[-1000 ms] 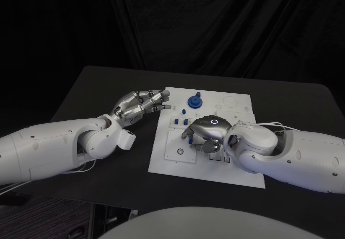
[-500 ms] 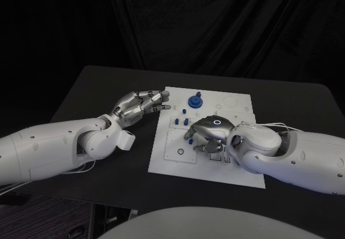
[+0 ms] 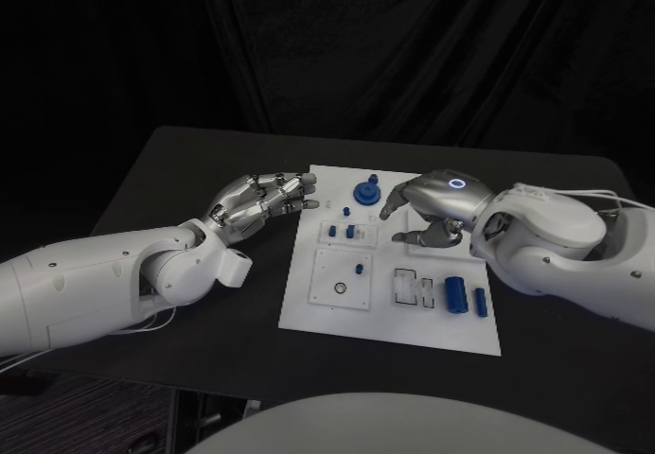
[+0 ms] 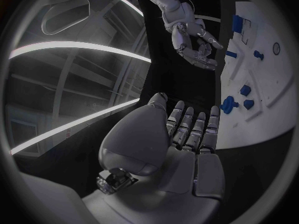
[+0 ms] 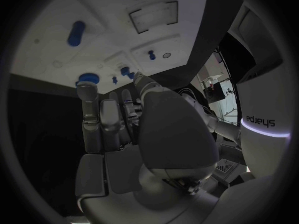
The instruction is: Assemble the parts on the task board
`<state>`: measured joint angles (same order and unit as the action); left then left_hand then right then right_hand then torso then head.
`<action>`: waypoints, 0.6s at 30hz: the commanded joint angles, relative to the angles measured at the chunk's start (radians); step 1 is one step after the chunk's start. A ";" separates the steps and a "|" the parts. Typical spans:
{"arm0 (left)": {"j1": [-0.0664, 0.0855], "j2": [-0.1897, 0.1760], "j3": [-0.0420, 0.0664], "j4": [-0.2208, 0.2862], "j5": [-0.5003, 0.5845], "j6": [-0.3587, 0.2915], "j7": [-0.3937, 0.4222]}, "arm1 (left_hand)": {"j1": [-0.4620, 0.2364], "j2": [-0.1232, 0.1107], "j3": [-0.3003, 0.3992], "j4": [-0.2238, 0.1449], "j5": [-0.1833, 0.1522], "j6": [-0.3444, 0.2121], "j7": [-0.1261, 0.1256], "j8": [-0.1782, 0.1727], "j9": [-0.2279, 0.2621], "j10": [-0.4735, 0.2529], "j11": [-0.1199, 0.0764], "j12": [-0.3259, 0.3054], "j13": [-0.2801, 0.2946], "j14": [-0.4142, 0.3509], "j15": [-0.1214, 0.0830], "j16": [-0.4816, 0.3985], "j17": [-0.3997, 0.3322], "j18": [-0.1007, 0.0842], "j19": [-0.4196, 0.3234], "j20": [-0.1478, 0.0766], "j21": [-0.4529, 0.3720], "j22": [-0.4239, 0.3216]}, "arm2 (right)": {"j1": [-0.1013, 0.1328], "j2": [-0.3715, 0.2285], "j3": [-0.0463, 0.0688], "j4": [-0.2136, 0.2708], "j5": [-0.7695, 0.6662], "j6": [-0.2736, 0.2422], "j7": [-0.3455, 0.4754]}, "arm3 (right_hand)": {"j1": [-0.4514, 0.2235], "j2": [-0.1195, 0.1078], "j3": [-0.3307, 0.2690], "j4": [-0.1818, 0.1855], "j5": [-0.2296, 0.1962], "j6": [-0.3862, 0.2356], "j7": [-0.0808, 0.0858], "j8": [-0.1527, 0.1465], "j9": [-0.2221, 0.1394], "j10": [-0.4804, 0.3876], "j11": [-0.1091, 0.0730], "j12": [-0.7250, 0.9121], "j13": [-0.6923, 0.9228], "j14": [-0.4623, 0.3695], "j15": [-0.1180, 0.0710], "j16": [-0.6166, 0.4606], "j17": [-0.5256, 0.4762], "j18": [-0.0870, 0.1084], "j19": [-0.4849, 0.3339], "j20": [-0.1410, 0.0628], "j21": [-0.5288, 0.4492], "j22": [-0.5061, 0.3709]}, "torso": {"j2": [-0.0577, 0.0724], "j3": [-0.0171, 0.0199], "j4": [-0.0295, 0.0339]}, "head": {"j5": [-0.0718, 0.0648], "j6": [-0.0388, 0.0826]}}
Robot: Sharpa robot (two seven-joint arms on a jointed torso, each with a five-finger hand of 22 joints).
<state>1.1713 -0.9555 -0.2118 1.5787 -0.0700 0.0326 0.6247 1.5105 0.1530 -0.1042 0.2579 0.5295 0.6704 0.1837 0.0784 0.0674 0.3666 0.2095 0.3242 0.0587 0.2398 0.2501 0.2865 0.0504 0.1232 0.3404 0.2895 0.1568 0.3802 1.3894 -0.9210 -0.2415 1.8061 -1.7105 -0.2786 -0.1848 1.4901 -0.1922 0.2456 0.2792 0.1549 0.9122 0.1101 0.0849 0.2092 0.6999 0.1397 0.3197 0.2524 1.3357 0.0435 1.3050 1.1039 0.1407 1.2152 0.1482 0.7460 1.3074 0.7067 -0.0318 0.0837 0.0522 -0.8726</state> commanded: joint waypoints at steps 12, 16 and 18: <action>-0.002 0.000 0.001 0.002 -0.006 0.003 0.014 | 0.006 0.006 0.007 0.001 0.006 0.014 0.032 0.005 0.002 0.005 0.008 0.008 0.001 0.007 0.002 0.008 0.001 -0.017 0.010 0.002 0.004 0.003 | 0.063 -0.095 -0.006 -0.009 0.031 0.146 -0.114 | -0.026 0.007 -0.012 0.013 -0.048 0.022 0.041 -0.010 -0.044 0.112 -0.010 -0.034 -0.079 0.021 0.004 -0.001 -0.006 0.000 0.042 0.003 0.021 0.073 | 0.001 -0.0036 0.0015 | -0.016 0.000; -0.002 0.003 0.001 0.000 -0.006 0.006 0.013 | 0.006 0.006 0.008 0.001 0.008 0.014 0.032 0.005 0.002 0.005 0.008 0.008 0.001 0.007 0.002 0.008 0.001 -0.017 0.010 0.002 0.004 0.002 | 0.059 -0.102 -0.006 -0.016 0.038 0.152 -0.115 | -0.041 0.012 -0.011 0.012 -0.057 0.019 0.017 -0.014 -0.058 0.150 -0.012 -0.042 -0.094 0.028 0.002 0.001 -0.003 -0.001 0.052 0.001 0.024 0.075 | 0.002 -0.0035 0.0017 | -0.017 0.000; -0.002 0.005 0.001 -0.001 -0.006 0.007 0.013 | 0.006 0.007 0.008 0.001 0.008 0.015 0.032 0.005 0.002 0.006 0.008 0.009 0.001 0.006 0.002 0.008 0.001 -0.017 0.010 0.002 0.004 0.002 | 0.054 -0.104 -0.006 -0.020 0.041 0.155 -0.116 | -0.044 0.014 -0.010 0.011 -0.057 0.020 0.018 -0.014 -0.061 0.169 -0.013 -0.039 -0.095 0.034 0.002 0.006 0.004 -0.003 0.059 0.001 0.035 0.078 | 0.003 -0.0025 0.0017 | -0.020 0.000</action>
<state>1.1712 -0.9533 -0.2118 1.5779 -0.0700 0.0309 0.6247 1.5105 0.1530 -0.1014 0.2607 0.5337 0.6792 0.1856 0.0784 0.0687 0.3702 0.2131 0.3282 0.0585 0.2398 0.2501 0.2903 0.0502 0.1233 0.3439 0.2931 0.1568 0.3819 1.4489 -1.0227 -0.2483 1.7885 -1.6779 -0.1558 -0.2645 1.4538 -0.1775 0.2362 0.2884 0.1038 0.9308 0.1307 0.0702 0.1494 0.8618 0.1266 0.2796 0.1586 1.3640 0.0462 1.3059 1.1043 0.1407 1.2690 0.1487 0.7762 1.3073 0.7078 -0.0352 0.0855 0.0342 -0.8726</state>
